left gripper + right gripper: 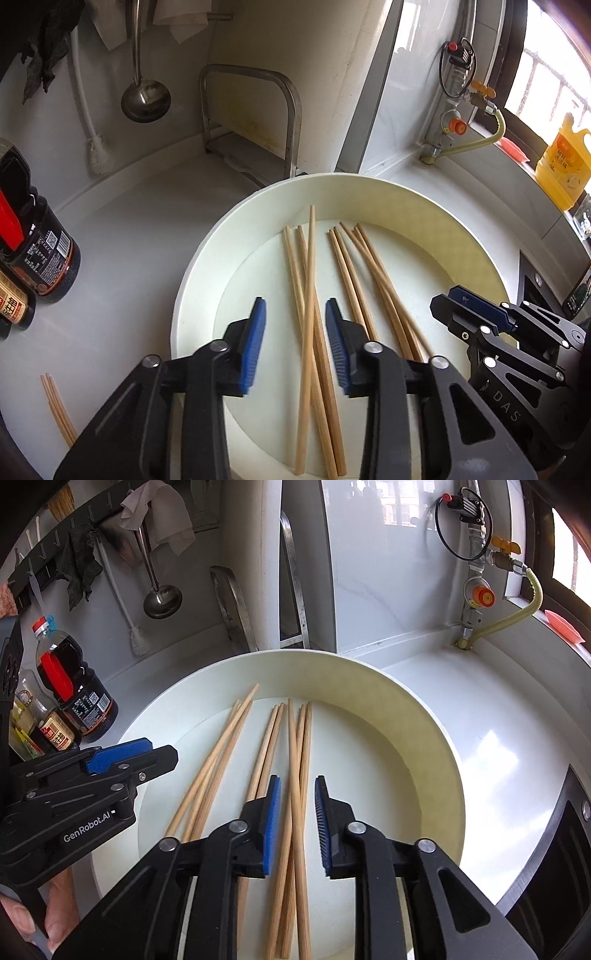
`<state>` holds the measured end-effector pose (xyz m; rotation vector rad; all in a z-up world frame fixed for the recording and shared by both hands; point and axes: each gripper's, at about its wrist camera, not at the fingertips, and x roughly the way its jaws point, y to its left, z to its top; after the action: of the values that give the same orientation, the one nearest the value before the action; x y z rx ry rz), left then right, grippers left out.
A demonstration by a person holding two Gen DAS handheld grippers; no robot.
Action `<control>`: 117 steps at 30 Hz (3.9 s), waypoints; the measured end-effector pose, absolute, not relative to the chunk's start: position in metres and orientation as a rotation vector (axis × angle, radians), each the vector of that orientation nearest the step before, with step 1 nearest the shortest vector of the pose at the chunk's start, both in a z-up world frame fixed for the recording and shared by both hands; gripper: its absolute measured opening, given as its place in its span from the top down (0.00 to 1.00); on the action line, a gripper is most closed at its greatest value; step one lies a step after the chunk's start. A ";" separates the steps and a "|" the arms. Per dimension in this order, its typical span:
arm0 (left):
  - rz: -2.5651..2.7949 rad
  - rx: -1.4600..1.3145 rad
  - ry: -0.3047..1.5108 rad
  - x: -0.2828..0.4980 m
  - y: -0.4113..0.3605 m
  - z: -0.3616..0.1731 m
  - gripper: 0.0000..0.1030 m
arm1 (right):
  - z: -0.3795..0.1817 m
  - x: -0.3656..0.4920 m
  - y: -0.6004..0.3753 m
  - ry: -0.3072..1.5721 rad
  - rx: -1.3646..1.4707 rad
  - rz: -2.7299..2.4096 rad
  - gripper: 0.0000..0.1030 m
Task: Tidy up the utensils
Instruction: 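Withdraw both open tools from the basin back toward the chopstick row, then separate one chopstick from the row with the right gripper while the left gripper pulls another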
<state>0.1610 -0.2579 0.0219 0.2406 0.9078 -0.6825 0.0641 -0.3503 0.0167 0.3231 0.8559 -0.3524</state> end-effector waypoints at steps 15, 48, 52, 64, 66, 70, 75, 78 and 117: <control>-0.655 0.204 0.851 0.164 -0.243 0.042 0.42 | 0.035 0.055 -0.354 0.790 0.316 -0.378 0.74; -0.414 0.154 0.820 0.099 -0.079 0.059 0.39 | 0.075 0.053 -0.251 0.706 0.207 -0.073 0.62; -0.365 0.131 0.811 0.088 -0.049 0.061 0.35 | 0.073 0.055 -0.227 0.719 0.204 0.002 0.61; -0.228 0.154 0.814 0.058 0.019 0.050 0.30 | 0.049 0.061 -0.156 0.774 0.099 0.147 0.58; -0.195 0.145 0.811 0.055 0.032 0.048 0.25 | 0.045 0.061 -0.147 0.785 0.094 0.169 0.58; -0.161 0.113 0.831 0.050 0.054 0.036 0.23 | 0.036 0.061 -0.132 0.798 0.095 0.208 0.54; -0.138 0.077 0.855 0.052 0.071 0.016 0.21 | 0.030 0.062 -0.115 0.794 0.102 0.251 0.51; -0.125 0.053 0.855 0.054 0.077 0.006 0.21 | 0.022 0.070 -0.104 0.818 0.100 0.267 0.49; -0.045 -0.006 0.888 0.110 0.079 -0.032 0.13 | -0.050 0.133 -0.040 0.967 -0.159 0.273 0.47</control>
<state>0.1102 0.0786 -0.0317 -0.0059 0.8875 -0.0454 0.1327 -0.0398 -0.0503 -0.1593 0.9672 0.2727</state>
